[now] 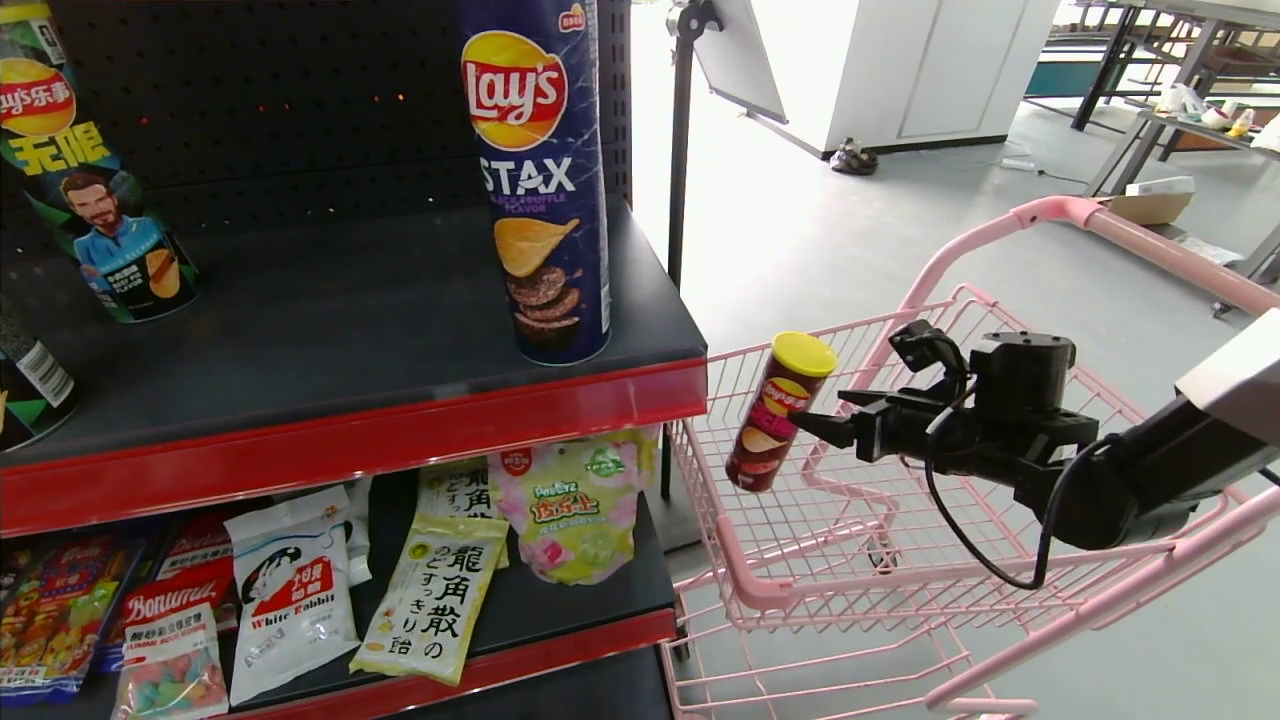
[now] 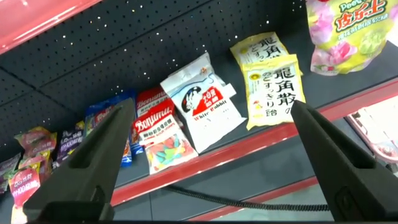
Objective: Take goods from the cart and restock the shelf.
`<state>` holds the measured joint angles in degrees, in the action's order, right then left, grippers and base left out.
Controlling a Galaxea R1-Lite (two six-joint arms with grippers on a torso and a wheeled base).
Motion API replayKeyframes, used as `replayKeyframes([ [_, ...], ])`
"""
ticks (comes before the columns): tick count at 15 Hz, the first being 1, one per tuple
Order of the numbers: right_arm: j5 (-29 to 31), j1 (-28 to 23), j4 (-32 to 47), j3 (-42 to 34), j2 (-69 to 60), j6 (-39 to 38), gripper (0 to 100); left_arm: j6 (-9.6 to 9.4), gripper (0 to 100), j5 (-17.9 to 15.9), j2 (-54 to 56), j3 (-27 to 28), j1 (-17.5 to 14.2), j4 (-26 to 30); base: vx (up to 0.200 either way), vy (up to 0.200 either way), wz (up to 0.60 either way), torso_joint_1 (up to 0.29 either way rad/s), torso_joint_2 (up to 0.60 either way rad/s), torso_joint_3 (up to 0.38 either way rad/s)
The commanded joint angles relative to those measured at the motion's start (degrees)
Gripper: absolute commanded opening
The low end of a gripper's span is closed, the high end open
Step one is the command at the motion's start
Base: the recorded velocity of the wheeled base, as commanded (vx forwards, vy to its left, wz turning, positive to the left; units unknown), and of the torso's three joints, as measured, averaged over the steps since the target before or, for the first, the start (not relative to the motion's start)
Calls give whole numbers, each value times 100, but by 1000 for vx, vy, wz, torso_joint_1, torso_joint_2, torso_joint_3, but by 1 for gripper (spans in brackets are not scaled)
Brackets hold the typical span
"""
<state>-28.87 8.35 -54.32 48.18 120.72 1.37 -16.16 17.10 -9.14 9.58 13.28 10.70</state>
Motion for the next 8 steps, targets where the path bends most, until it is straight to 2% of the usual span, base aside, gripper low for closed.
replayKeyframes([
  [1,-119,-44,0,227,285,4,100,-10,100,4,-61,-9,0,2,0,0,0,0,0,0],
  [6,-488,-106,0,552,487,4,100,-27,100,4,-114,17,0,2,0,0,0,0,0,0],
  [8,-603,-79,0,640,584,4,100,-115,100,12,-88,26,-9,2,0,0,0,0,0,0],
])
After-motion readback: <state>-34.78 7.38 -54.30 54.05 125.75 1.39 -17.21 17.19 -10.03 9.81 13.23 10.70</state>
